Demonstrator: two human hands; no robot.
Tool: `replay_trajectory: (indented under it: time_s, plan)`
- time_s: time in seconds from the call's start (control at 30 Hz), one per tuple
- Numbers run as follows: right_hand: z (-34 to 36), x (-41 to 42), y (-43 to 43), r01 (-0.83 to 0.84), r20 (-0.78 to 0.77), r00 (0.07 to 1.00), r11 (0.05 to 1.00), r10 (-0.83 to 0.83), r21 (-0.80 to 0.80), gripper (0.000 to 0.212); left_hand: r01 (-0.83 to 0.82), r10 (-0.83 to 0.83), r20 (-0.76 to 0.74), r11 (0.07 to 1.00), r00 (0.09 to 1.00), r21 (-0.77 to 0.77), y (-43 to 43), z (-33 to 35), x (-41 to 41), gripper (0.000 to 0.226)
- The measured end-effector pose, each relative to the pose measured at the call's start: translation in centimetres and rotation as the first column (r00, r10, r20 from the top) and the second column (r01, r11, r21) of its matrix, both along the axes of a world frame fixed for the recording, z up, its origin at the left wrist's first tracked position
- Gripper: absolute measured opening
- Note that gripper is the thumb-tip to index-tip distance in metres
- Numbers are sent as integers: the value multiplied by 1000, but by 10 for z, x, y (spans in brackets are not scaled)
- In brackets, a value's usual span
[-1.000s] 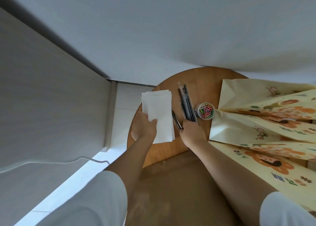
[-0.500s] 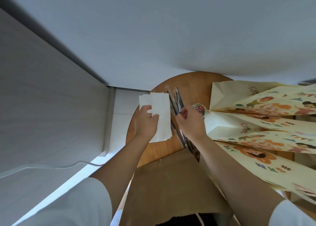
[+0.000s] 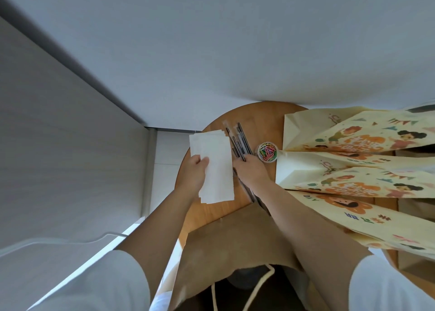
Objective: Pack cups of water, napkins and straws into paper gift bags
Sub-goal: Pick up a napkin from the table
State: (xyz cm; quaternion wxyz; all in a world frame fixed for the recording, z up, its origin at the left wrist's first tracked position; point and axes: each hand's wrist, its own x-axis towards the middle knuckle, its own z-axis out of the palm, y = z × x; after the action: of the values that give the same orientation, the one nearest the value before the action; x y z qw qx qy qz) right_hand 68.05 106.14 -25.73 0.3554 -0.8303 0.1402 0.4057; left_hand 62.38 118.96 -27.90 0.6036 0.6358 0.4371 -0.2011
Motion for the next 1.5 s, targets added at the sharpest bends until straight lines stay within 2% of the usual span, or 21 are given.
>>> replay_trajectory:
  time_s: [0.07, 0.13, 0.23, 0.3, 0.37, 0.43, 0.53, 0.63, 0.8, 0.87, 0.97, 1.07, 1.17, 1.27, 1.33, 1.37, 1.43, 1.5]
  plan:
    - [-1, -2, 6, 9, -68, 998, 998, -4, 70, 12, -27, 27, -7, 999, 1000, -34, 2, 0, -1, 14]
    - [-3, -2, 12, 38, -97, 995, 992, -26, 117, 14, -46, 46, -11, 998, 999, -50, 4, 0, -1, 17]
    - [-8, -3, 16, 50, -36, 998, 996, -47, 73, 10, -26, 26, -26, 1000, 999, -5, 4, -4, -3, 19]
    - [-10, -5, 14, 41, 5, 999, 999, -42, 20, 21, -26, 27, -34, 999, 999, 26, 4, -8, -6, 21]
    - [-12, -6, 12, 0, 24, 1000, 1000, 0, -13, 19, -14, 17, -43, 998, 999, 53, 3, -9, -8, 27]
    - [-11, -7, 12, -28, 44, 999, 999, 29, -23, 21, 26, -21, -42, 990, 999, 139, 0, -9, -9, 32]
    - [-13, -8, 12, -102, 57, 993, 993, 106, -65, 35, 100, -103, -12, 922, 995, 374, -2, -7, -9, 34]
    - [-8, -8, 14, -111, 77, 990, 992, 116, -57, 44, 86, -123, 54, 891, 991, 446, -3, -6, -11, 34]
    - [14, -2, 22, -219, 165, 964, 974, 209, 48, 46, 104, -150, 160, 958, 976, 266, -10, 14, -5, 26]
    - [26, 2, 24, -172, 169, 976, 967, 140, 190, 40, 50, -90, 242, 985, 966, 165, -15, 34, 2, 29]
    - [47, 2, 23, -93, 136, 989, 951, 55, 294, 48, 48, -55, 335, 998, 941, 29, -22, 66, 6, 20]
    - [72, -3, 15, 20, 90, 994, 920, -60, 392, 51, 82, -90, 422, 996, 902, 36, -31, 97, -1, 11]
    - [108, -15, 0, 12, 156, 983, 882, -96, 472, 58, 79, -112, 485, 993, 868, 88, -38, 128, -18, 23]
    - [147, -27, -25, 82, 105, 973, 731, -206, 677, 62, 105, -100, 522, 994, 847, 20, -44, 164, -40, 25]
    - [173, -39, -43, 46, 108, 976, 666, -188, 744, 45, 130, -115, 547, 991, 829, 12, -48, 185, -56, 19]
    - [188, -48, -50, 10, 141, 975, 668, -172, 744, 32, 141, -121, 563, 990, 818, 8, -51, 196, -64, 18]
    - [211, -66, -62, -61, 228, 963, 707, -144, 704, 13, 167, -144, 587, 986, 797, 15, -59, 215, -80, 18]
    - [227, -82, -72, -126, 336, 934, 762, -125, 635, 9, 182, -173, 604, 982, 778, 47, -69, 230, -94, 18]
